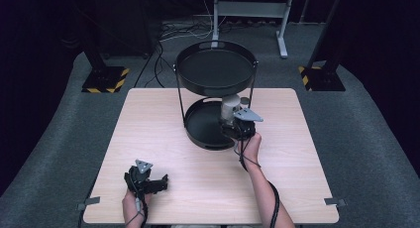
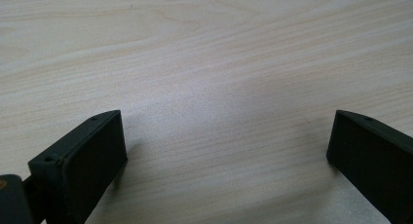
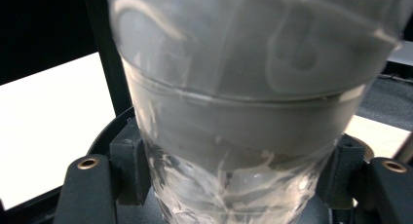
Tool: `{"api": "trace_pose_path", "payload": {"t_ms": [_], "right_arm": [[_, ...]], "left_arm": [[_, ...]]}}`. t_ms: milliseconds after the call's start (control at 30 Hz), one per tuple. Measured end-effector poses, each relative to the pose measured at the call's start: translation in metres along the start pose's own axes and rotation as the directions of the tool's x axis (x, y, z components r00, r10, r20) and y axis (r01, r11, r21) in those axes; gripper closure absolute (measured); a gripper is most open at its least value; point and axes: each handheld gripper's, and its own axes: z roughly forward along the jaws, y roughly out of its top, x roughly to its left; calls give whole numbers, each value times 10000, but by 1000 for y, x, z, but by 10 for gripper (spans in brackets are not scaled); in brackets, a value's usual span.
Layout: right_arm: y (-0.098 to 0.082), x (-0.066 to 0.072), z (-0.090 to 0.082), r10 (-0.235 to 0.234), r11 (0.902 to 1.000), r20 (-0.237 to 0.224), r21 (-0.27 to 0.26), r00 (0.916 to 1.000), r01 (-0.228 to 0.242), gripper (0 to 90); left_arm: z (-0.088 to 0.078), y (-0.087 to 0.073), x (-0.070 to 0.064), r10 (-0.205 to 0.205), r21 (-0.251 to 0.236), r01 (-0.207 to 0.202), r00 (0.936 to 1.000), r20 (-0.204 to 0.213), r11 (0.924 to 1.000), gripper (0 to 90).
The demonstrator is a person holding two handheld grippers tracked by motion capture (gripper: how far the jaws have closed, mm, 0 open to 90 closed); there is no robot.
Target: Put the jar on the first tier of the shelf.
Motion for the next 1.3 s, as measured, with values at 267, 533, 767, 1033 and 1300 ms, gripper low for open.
{"api": "trace_pose_path", "payload": {"t_ms": [267, 533, 767, 1033, 1300], "right_arm": [[-11, 8, 18, -52, 9996, 100, 266, 9999, 49, 296], [-24, 12, 32, 53, 9978, 59, 654, 10000, -57, 296], [-29, 12, 38, 111, 9972, 18, 739, 9999, -112, 296], [-34, 12, 40, 205, 9978, -39, 628, 9998, -202, 295], [-36, 12, 40, 93, 9986, -67, 523, 9999, -90, 295]], "left_arm": [[0, 0, 0, -5, -5, 5, 10000, -1, 10000, 3], [0, 0, 0, -2, -2, 2, 10000, 1, 10000, 3], [0, 0, 0, 2, 1, -2, 10000, 0, 10000, 3], [0, 0, 0, 5, 3, -5, 10000, 0, 10000, 3], [0, 0, 0, 8, -5, -8, 10000, -11, 10000, 3]]}}
